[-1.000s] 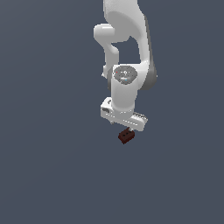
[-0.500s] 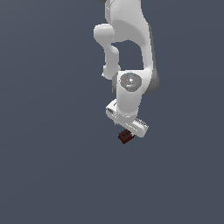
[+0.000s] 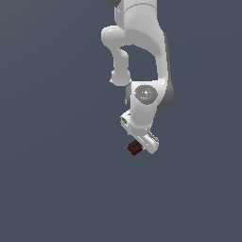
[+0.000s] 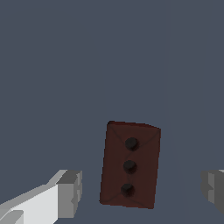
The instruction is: Pick up the object and move it to a goal position.
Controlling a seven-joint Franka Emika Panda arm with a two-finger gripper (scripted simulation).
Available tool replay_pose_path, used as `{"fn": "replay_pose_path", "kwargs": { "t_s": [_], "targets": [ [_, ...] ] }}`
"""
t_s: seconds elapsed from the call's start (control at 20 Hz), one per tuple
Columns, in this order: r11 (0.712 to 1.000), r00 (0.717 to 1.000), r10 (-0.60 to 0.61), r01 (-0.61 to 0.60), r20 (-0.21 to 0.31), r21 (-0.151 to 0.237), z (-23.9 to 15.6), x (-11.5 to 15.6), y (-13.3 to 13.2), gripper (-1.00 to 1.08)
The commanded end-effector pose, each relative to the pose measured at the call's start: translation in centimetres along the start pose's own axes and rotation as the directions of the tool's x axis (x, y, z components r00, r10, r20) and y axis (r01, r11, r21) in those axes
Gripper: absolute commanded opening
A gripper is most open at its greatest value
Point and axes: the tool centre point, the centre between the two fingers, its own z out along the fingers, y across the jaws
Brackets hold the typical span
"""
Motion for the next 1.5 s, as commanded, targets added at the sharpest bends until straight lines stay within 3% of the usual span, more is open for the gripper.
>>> {"fn": "replay_pose_path", "kwargs": {
  "t_s": [0.0,0.7,1.4,1.45],
  "targets": [
    [0.999,0.999,0.037,-0.037,-0.002,-0.001,0.4,-0.2,-0.1,1.00],
    [0.996,0.996,0.093,-0.093,-0.006,-0.003,1.3,-0.5,-0.3,1.00],
    [0.995,0.995,0.098,-0.098,-0.006,-0.003,6.0,-0.5,-0.3,1.00],
    [0.995,0.995,0.098,-0.098,-0.006,-0.003,6.0,-0.5,-0.3,-1.00]
  ]
}}
